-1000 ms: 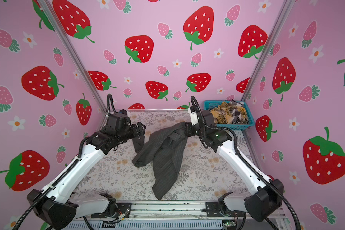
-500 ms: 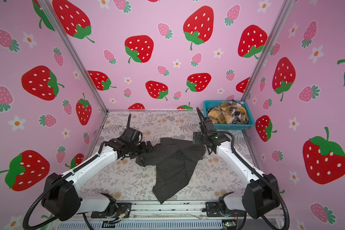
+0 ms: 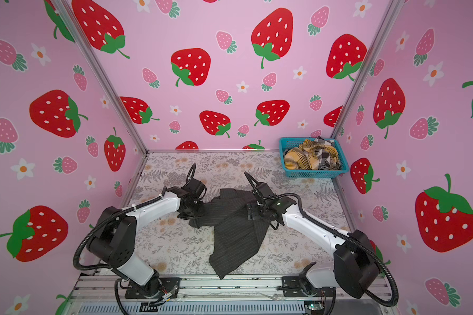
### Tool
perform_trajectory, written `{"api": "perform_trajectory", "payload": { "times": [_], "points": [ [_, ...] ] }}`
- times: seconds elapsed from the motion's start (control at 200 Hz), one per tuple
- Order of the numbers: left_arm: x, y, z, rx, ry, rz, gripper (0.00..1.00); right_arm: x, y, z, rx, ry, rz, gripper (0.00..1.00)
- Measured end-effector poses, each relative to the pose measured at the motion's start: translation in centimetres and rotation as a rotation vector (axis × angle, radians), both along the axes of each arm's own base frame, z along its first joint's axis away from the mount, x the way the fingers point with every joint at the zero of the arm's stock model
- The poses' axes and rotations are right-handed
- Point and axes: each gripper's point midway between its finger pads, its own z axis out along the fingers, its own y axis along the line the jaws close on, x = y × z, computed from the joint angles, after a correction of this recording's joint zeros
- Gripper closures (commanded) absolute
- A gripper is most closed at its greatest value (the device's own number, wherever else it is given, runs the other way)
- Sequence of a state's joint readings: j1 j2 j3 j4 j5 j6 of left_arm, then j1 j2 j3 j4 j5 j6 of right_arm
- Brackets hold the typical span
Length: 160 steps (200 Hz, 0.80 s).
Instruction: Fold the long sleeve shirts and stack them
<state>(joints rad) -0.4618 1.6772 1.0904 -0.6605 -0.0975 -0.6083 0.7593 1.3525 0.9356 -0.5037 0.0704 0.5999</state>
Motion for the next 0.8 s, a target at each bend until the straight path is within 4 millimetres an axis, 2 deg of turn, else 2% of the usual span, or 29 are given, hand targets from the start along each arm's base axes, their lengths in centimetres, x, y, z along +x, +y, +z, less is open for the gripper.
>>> {"api": "perform_trajectory", "payload": {
  "times": [0.08,0.16,0.19,0.2,0.21,0.215,0.225,0.23,0.25,0.255,0.285,0.295,0.3,0.32,0.335,0.34,0.355,0.36,0.37,0.395,0.405,0.48,0.545,0.625,0.715,0.8],
  "points": [
    [2.4,-1.0,2.0,-0.015,-0.054,-0.008,1.00,0.0,0.0,0.3,0.011,-0.006,-0.005,0.21],
    [5.7,-2.2,7.0,-0.060,-0.169,-0.005,1.00,-0.1,0.6,0.7,0.043,-0.007,0.016,0.23],
    [7.3,-2.9,10.2,-0.088,-0.236,-0.008,1.00,-0.2,1.1,0.8,0.058,-0.004,0.028,0.23],
    [7.5,-3.0,10.7,-0.092,-0.245,-0.008,1.00,-0.3,1.3,0.9,0.064,-0.003,0.034,0.23],
    [8.2,-3.3,12.2,-0.107,-0.276,-0.011,1.00,-0.3,1.5,0.9,0.072,-0.002,0.039,0.23],
    [8.2,-3.3,12.2,-0.107,-0.276,-0.011,1.00,-0.3,1.5,0.9,0.072,-0.002,0.039,0.23],
    [9.1,-3.6,14.1,-0.125,-0.319,-0.010,1.00,-0.4,1.7,0.9,0.076,0.000,0.045,0.23],
    [9.1,-3.6,14.1,-0.125,-0.319,-0.010,1.00,-0.4,1.7,0.9,0.076,0.000,0.045,0.23],
    [10.2,-4.1,17.2,-0.155,-0.385,-0.013,1.00,-0.5,1.9,0.9,0.083,0.004,0.053,0.23],
    [10.2,-4.1,17.2,-0.155,-0.385,-0.013,1.00,-0.5,2.0,0.9,0.084,0.003,0.055,0.23],
    [11.5,-4.5,21.1,-0.191,-0.469,-0.015,1.00,-0.8,2.6,0.7,0.091,0.010,0.071,0.23],
    [12.0,-4.6,23.2,-0.209,-0.511,-0.015,1.00,-0.8,2.7,0.6,0.092,0.011,0.074,0.23],
    [12.0,-4.6,23.2,-0.209,-0.511,-0.015,1.00,-0.9,2.8,0.5,0.092,0.013,0.078,0.23],
    [12.7,-4.9,26.7,-0.240,-0.589,-0.017,1.00,-1.0,3.1,0.4,0.098,0.016,0.085,0.23],
    [12.8,-4.8,27.6,-0.246,-0.607,-0.016,1.00,-1.1,3.4,0.2,0.099,0.020,0.092,0.23],
    [13.0,-4.8,29.0,-0.260,-0.639,-0.015,1.00,-1.2,3.5,0.1,0.100,0.021,0.095,0.23],
    [13.2,-4.8,30.7,-0.274,-0.675,-0.014,1.00,-1.2,3.6,0.0,0.101,0.023,0.099,0.23],
    [13.2,-4.8,30.7,-0.274,-0.675,-0.014,1.00,-1.2,3.6,0.0,0.101,0.023,0.099,0.23],
    [13.3,-4.7,33.0,-0.294,-0.726,-0.012,1.00,-1.3,3.8,-0.2,0.105,0.027,0.104,0.23],
    [13.4,-4.5,34.9,-0.311,-0.768,-0.010,1.00,-1.4,4.1,-0.6,0.108,0.032,0.110,0.23],
    [13.3,-4.3,36.5,-0.323,-0.801,-0.006,1.00,-1.5,4.2,-0.9,0.107,0.036,0.113,0.23],
    [12.3,-3.1,42.1,-0.369,-0.921,0.011,1.00,-1.5,4.6,-2.0,0.100,0.052,0.120,0.23],
    [11.6,-2.2,44.5,-0.398,-0.972,0.018,1.00,-0.7,4.8,-3.0,0.095,0.062,0.109,0.23],
    [11.3,-1.7,45.0,-0.419,-0.972,0.018,1.00,1.2,4.8,-3.9,0.083,0.071,0.074,0.23],
    [11.7,-1.6,43.7,-0.433,-0.928,0.014,1.00,5.0,4.7,-4.1,0.076,0.068,0.011,0.24],
    [12.2,-1.8,41.4,-0.437,-0.867,0.014,1.00,9.1,4.9,-2.5,0.100,0.022,-0.029,0.22]
  ]
}}
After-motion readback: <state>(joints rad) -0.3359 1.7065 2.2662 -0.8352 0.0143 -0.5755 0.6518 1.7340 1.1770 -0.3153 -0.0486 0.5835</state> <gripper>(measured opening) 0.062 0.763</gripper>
